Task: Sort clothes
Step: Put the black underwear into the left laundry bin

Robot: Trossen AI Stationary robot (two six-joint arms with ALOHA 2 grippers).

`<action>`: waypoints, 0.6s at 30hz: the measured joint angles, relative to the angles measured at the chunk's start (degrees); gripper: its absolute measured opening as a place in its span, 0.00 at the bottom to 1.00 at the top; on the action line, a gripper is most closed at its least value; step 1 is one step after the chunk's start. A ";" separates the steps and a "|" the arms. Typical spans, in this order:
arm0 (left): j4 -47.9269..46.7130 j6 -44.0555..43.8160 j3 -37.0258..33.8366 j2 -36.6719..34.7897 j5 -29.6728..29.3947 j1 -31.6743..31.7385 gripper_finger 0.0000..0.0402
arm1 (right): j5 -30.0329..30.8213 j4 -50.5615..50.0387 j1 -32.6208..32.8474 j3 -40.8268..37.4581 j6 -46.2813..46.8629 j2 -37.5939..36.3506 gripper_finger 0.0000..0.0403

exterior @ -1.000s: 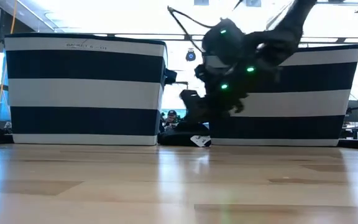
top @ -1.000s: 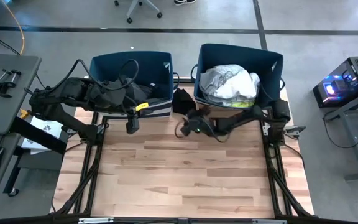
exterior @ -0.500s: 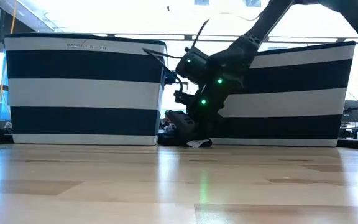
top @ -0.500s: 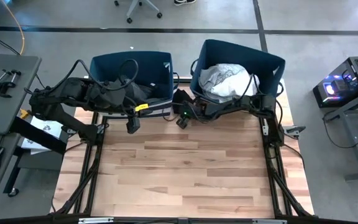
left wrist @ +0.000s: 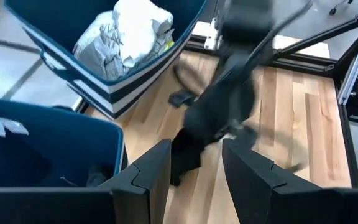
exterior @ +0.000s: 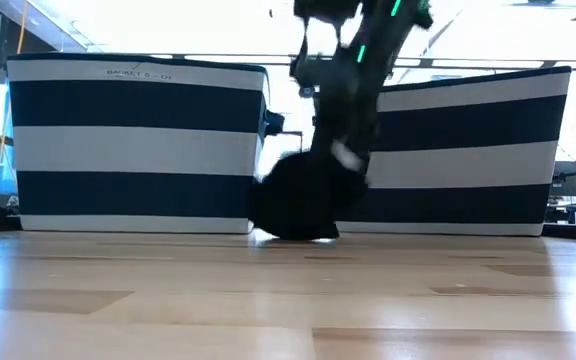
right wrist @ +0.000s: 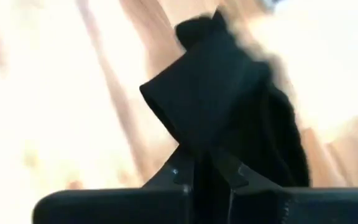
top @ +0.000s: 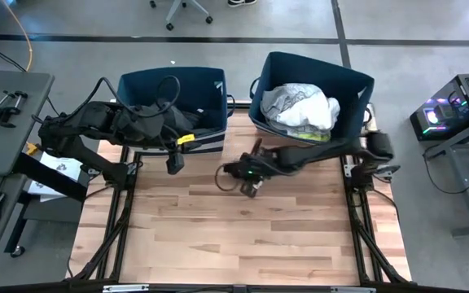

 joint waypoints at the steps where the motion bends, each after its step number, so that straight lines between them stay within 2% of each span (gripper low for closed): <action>1: 0.42 0.72 0.00 0.00 0.00 0.00 0.33 | 0.87 -1.15 1.08 0.40 -0.01 -2.01 0.01; 5: 3.05 5.74 0.02 0.46 1.55 0.00 0.33 | 4.09 -0.94 3.91 1.62 -3.40 -11.56 0.01; 10: 8.94 16.43 0.02 3.14 2.02 0.36 0.33 | 4.42 4.23 3.58 1.92 -8.78 -21.42 0.01; 15: 15.13 26.50 0.02 7.87 3.87 1.29 0.35 | 4.43 10.86 2.59 1.89 -12.73 -27.16 0.00; 18: 17.32 26.92 0.02 11.40 4.19 2.53 0.40 | 4.39 13.80 2.23 1.88 -14.08 -28.09 0.00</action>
